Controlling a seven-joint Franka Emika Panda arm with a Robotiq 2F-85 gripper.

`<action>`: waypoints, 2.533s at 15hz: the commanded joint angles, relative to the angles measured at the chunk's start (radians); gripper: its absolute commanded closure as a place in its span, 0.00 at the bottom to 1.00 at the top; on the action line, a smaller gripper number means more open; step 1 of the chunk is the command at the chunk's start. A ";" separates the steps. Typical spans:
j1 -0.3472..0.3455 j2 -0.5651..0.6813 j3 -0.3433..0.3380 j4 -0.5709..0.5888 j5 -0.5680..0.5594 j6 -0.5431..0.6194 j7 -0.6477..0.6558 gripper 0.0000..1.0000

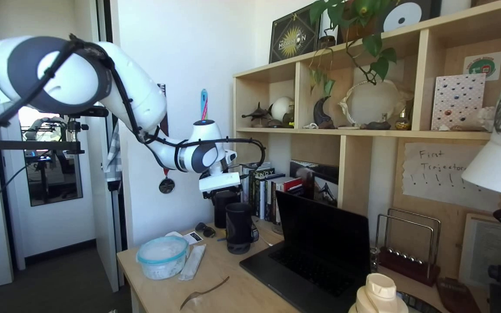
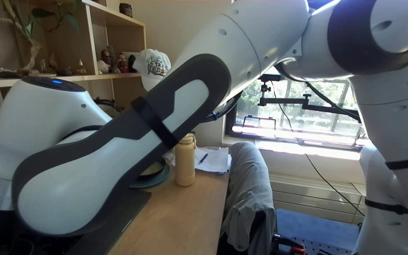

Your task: Move the black cup to the right

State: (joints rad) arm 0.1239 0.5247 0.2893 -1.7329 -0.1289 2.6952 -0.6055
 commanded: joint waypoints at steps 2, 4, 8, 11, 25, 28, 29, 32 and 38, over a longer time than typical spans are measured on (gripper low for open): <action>-0.009 0.107 0.057 0.183 0.023 -0.151 -0.111 0.00; 0.007 0.128 0.045 0.225 0.017 -0.223 -0.118 0.00; 0.021 0.165 0.030 0.280 0.017 -0.307 -0.113 0.00; 0.023 0.195 0.031 0.301 0.024 -0.342 -0.112 0.00; 0.036 0.218 -0.002 0.355 0.004 -0.413 -0.089 0.99; 0.034 0.216 0.004 0.371 0.017 -0.418 -0.088 0.95; 0.031 0.214 0.008 0.372 0.025 -0.417 -0.086 0.95; 0.023 0.183 0.013 0.363 0.041 -0.420 -0.079 0.95; -0.020 0.004 -0.016 0.213 0.098 -0.450 0.024 0.95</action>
State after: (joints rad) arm 0.1313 0.6683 0.2975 -1.3880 -0.0732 2.2684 -0.6429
